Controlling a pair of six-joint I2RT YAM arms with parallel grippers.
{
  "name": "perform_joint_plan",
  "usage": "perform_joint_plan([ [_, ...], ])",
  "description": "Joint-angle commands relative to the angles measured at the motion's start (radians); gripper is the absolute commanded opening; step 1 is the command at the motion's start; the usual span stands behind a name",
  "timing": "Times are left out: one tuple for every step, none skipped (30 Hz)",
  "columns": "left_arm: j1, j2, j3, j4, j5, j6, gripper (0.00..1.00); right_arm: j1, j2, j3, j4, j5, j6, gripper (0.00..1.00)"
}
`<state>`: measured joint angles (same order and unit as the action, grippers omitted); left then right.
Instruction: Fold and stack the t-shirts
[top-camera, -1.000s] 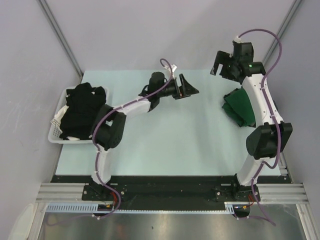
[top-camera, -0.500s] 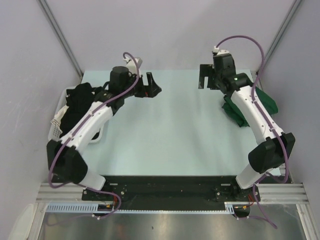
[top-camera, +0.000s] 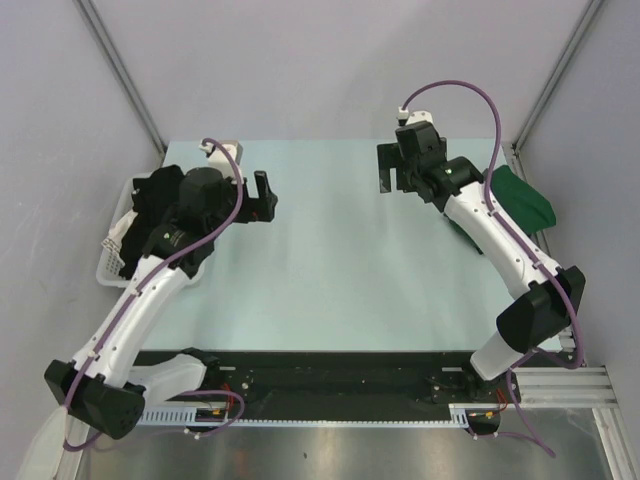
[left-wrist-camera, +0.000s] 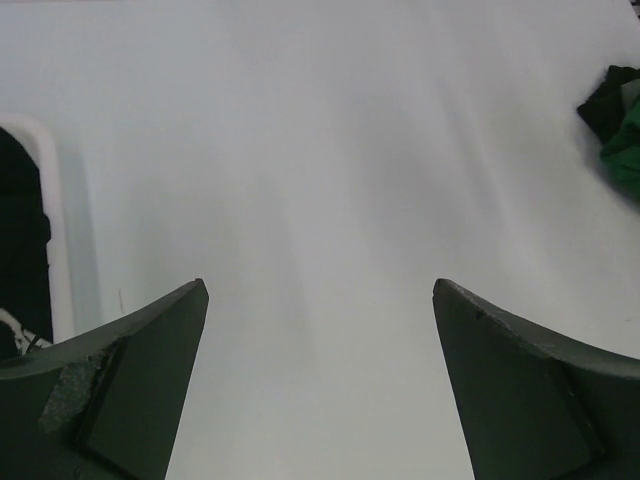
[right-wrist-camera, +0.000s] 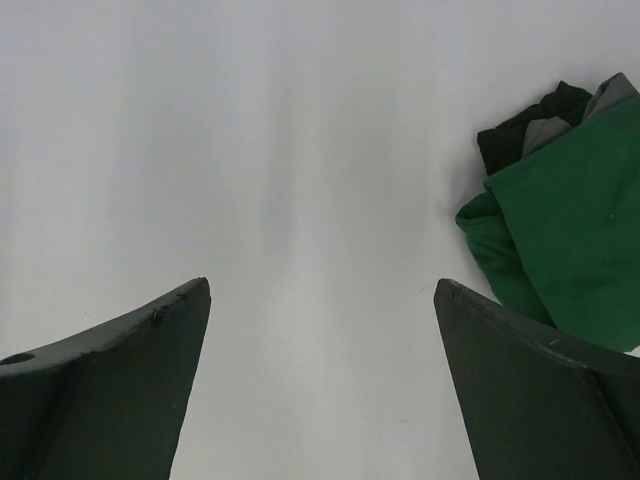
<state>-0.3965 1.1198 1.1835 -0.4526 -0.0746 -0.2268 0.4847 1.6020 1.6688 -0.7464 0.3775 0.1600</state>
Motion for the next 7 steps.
perform_joint_plan([
  [0.007, -0.101, -0.048, -0.029, -0.070, 0.001, 0.99, 0.034, -0.057, 0.010, 0.008, 0.054, 0.016, 1.00],
  [0.007, -0.118, -0.068, -0.031, -0.073, -0.008, 1.00, 0.037, -0.060, -0.001, 0.009, 0.054, 0.022, 1.00],
  [0.007, -0.133, -0.079, -0.032, -0.082, -0.011, 1.00, 0.041, -0.066, -0.007, 0.007, 0.052, 0.024, 1.00],
  [0.005, -0.162, -0.090, -0.035, -0.093, -0.014, 0.99, 0.048, -0.071, -0.014, 0.010, 0.051, 0.026, 1.00],
  [0.005, -0.176, -0.111, -0.031, -0.099, -0.016, 1.00, 0.049, -0.073, -0.017, 0.012, 0.052, 0.024, 0.99],
  [0.007, -0.189, -0.122, -0.031, -0.105, -0.016, 1.00, 0.049, -0.077, -0.023, 0.015, 0.052, 0.026, 0.99],
  [0.005, -0.201, -0.136, -0.021, -0.123, -0.016, 1.00, 0.051, -0.080, -0.024, 0.016, 0.051, 0.026, 1.00],
])
